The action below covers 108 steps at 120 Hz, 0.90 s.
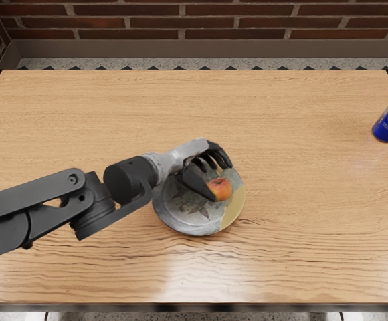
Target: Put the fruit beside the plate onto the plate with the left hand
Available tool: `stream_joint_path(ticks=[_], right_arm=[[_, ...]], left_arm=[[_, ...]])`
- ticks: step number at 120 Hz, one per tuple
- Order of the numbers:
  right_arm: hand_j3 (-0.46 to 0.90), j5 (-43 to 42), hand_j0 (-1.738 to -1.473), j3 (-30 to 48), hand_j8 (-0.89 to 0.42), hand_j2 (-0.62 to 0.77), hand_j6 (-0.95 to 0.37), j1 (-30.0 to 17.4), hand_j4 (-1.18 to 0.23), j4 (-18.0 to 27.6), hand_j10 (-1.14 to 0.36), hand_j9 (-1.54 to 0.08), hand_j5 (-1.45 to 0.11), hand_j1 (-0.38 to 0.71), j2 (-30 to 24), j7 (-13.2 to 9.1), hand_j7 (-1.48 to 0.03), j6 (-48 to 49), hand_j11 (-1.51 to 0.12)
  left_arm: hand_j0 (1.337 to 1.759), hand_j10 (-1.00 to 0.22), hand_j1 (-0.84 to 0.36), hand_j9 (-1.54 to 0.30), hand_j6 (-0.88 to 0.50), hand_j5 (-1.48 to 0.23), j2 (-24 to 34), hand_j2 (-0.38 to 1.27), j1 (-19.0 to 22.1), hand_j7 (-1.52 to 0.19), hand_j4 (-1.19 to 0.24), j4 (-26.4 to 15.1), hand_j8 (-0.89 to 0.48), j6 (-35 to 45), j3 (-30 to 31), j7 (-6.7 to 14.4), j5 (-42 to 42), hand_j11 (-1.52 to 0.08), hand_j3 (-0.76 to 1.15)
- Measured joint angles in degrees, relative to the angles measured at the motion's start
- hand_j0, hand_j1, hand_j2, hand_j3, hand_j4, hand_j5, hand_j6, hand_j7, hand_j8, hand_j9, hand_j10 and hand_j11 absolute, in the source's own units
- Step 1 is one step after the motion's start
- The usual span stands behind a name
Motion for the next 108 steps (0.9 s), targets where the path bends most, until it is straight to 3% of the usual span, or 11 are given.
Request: stream_joint_path(ticks=[26,32,41,50,58,70,76,81,86,99,108], right_arm=[[0.0,0.0,-1.658,0.0,0.0,0.0,0.0,0.0,0.0,-0.1,0.0,0.0,0.0,-0.35,0.0,0.0,0.0,0.0,0.0],[0.0,0.0,-1.658,0.0,0.0,0.0,0.0,0.0,0.0,-0.1,0.0,0.0,0.0,-0.35,0.0,0.0,0.0,0.0,0.0],[0.0,0.0,-1.658,0.0,0.0,0.0,0.0,0.0,0.0,0.0,0.0,0.0,0.0,-0.35,0.0,0.0,0.0,0.0,0.0],[0.0,0.0,-1.658,0.0,0.0,0.0,0.0,0.0,0.0,0.0,0.0,0.0,0.0,-0.35,0.0,0.0,0.0,0.0,0.0],[0.0,0.0,-1.658,0.0,0.0,0.0,0.0,0.0,0.0,0.0,0.0,0.0,0.0,-0.35,0.0,-0.1,0.0,0.1,0.0],[0.0,0.0,-1.658,0.0,0.0,0.0,0.0,0.0,0.0,0.1,0.0,0.0,0.0,-0.35,0.0,-0.1,0.0,0.1,0.0],[0.0,-0.1,-1.658,0.0,0.0,0.0,0.0,0.0,0.0,0.1,0.0,0.0,0.0,-0.35,0.0,-0.3,0.0,0.1,0.0],[0.0,-0.1,-1.658,0.0,0.0,0.0,0.0,0.1,0.0,0.1,0.0,0.0,0.0,-0.35,0.0,-0.4,0.0,0.2,0.0],[0.0,-0.1,-1.658,0.0,0.0,0.0,0.0,0.1,0.0,0.1,0.0,0.0,0.0,-0.35,0.0,-0.4,0.0,0.1,0.0],[0.0,-0.1,-1.658,-0.1,0.0,0.0,0.0,0.1,0.0,0.1,0.0,0.0,0.0,-0.35,0.0,-0.5,0.0,0.1,0.0],[0.0,-0.1,-1.658,-0.1,0.0,0.0,0.0,0.1,0.0,0.1,0.0,0.0,0.0,-0.35,0.0,-0.5,0.0,0.1,0.0]], left_arm=[[1.656,-0.32,-0.07,-0.48,-0.32,-0.48,1.0,0.11,-0.4,-0.48,-0.36,-1.7,-0.3,0.9,-0.6,0.0,-0.1,-0.48,0.0],[1.657,-0.28,-0.01,-0.41,-0.28,-0.41,0.7,0.09,-2.3,-0.41,-0.31,-2.6,-0.27,0.6,-1.4,0.0,-1.4,-0.41,0.0],[1.657,-0.22,0.06,-0.32,-0.22,-0.33,1.0,0.07,-12.7,-0.32,-0.24,-3.3,-0.21,-3.4,-2.5,0.0,-12.9,-0.32,0.0],[1.657,-0.19,0.11,-0.26,-0.18,-0.26,3.5,0.05,-13.5,-0.26,-0.2,-3.7,-0.18,-10.8,-4.6,0.0,-26.4,-0.26,0.0],[1.658,-0.16,0.14,-0.23,-0.16,-0.23,9.9,0.04,-10.3,-0.23,-0.17,-3.9,-0.16,-19.4,-6.9,0.0,-38.4,-0.23,0.0],[1.658,-0.16,0.15,-0.22,-0.16,-0.22,24.6,0.04,-6.6,-0.22,-0.17,-4.0,-0.16,-32.6,-10.2,0.0,-55.9,-0.22,0.0],[1.658,-0.16,0.15,-0.22,-0.16,-0.22,31.4,0.04,-5.9,-0.22,-0.17,-4.0,-0.16,-36.4,-11.0,0.0,-64.8,-0.22,0.0],[1.658,-0.15,0.16,-0.21,-0.15,-0.21,38.5,0.04,-1.3,-0.21,-0.16,-3.9,-0.15,-38.5,-11.4,0.0,-72.3,-0.21,0.0],[1.658,-0.13,0.19,-0.17,-0.13,-0.18,43.1,0.03,-0.1,-0.17,-0.13,-3.8,-0.13,-39.8,-11.9,0.0,-79.1,-0.17,0.0],[1.658,-0.08,0.25,-0.11,-0.08,-0.11,53.0,0.02,0.1,-0.11,-0.08,-3.5,-0.08,-41.6,-12.4,0.0,-88.0,-0.11,0.0],[1.658,-0.06,0.27,-0.08,-0.06,-0.08,54.2,0.01,0.2,-0.08,-0.06,-3.5,-0.06,-42.2,-12.4,0.0,-90.6,-0.08,0.0]])
